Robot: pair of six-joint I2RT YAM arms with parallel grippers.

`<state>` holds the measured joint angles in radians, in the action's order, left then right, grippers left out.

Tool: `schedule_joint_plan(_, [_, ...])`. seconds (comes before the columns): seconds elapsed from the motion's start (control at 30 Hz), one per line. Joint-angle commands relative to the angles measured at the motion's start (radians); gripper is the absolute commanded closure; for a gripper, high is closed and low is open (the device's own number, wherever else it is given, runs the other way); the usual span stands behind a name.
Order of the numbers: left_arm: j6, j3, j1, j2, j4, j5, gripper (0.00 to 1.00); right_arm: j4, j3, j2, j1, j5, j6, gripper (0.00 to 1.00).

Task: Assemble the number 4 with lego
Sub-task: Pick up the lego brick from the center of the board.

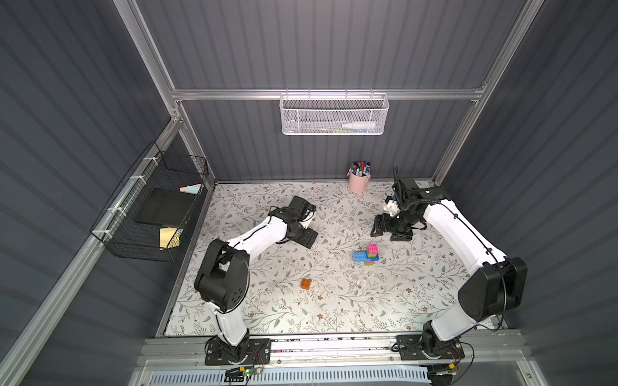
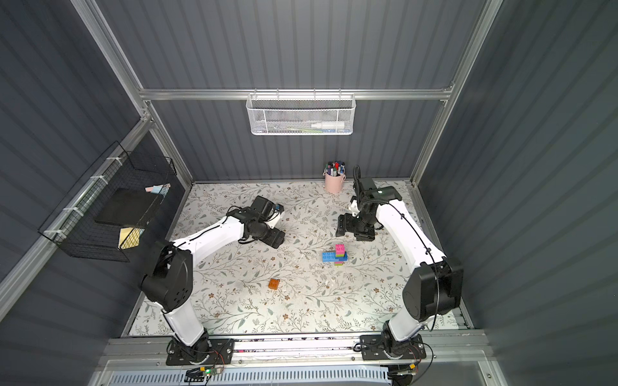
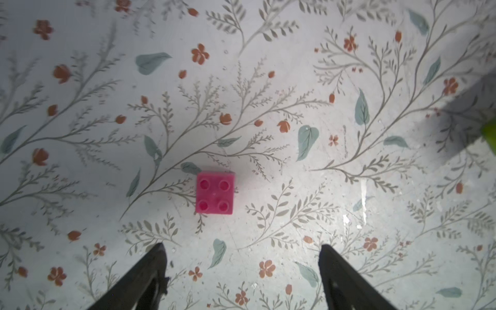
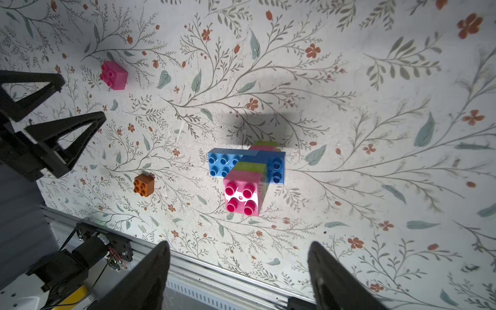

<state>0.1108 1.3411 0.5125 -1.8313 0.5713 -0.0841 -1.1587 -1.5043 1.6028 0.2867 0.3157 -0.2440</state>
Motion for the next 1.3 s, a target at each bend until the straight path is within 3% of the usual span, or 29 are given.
schedule_joint_plan(0.0, [0.148, 0.032, -0.004, -0.049, 0.063, -0.058, 0.18, 0.037, 0.028, -0.033, -0.027, 0.085, 0.021, 0.19])
schedule_joint_plan(0.2, [0.186, 0.121, -0.02, -0.142, 0.079, -0.019, 0.26, 0.035, 0.047, -0.047, -0.053, 0.12, 0.046, 0.18])
schedule_joint_plan(0.57, [0.23, 0.013, -0.022, -0.075, -0.039, 0.033, 0.22, 0.033, 0.056, -0.048, -0.089, 0.154, 0.077, 0.17])
schedule_joint_plan(0.73, [0.246, 0.062, -0.044, -0.119, -0.022, 0.047, 0.19, 0.036, 0.054, -0.037, -0.096, 0.17, 0.083, 0.16])
schedule_joint_plan(0.9, [0.146, 0.135, -0.049, -0.165, 0.0, 0.064, 0.2, 0.031, 0.046, -0.029, -0.101, 0.18, 0.085, 0.15])
schedule_joint_plan(1.27, [-0.18, 0.096, -0.048, -0.134, -0.042, 0.13, 0.25, 0.029, 0.042, -0.021, -0.107, 0.191, 0.085, 0.13])
